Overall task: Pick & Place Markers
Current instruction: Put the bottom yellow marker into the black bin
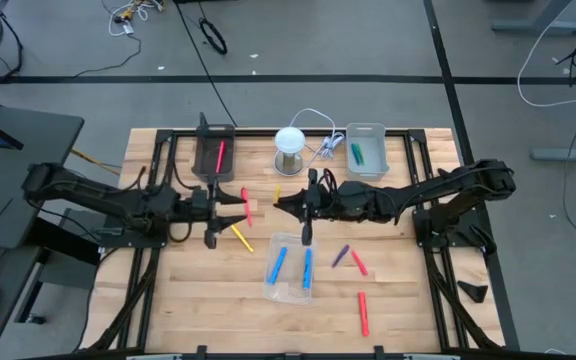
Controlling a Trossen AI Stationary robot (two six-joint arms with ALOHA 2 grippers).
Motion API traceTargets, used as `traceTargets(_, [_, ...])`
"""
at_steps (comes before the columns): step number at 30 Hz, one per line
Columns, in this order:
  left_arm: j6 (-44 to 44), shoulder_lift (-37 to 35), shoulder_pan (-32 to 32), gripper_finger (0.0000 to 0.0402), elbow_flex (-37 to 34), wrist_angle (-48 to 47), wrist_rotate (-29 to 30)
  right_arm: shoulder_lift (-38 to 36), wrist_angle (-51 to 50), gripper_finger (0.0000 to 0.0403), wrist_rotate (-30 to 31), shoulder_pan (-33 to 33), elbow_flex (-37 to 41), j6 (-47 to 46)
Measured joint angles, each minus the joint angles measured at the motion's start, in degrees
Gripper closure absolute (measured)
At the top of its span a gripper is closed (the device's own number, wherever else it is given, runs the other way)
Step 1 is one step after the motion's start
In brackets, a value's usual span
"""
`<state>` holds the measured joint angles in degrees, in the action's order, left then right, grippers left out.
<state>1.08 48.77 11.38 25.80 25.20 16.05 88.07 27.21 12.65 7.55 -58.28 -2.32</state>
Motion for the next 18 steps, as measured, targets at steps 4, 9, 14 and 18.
traceTargets(4, [0.16,2.99,-1.49,0.0204,0.57,2.61,-0.64,0.0,-0.2,0.0394,-0.45,-0.02,-0.14,0.65])
traceTargets(9, [0.0,7.61,-2.34,0.0204,3.93,2.88,-1.08,0.0,-0.39,0.0394,-0.9,-0.02,-0.13,1.16])
traceTargets(14, [-0.3,13.68,-2.6,0.0204,8.18,2.88,-3.47,0.0,-0.43,0.0394,-1.29,-0.02,-0.14,2.03])
traceTargets(18, [-1.09,18.45,-2.6,0.0204,11.31,2.91,-3.29,0.0,-0.75,0.0394,-1.84,-0.02,-0.14,2.5])
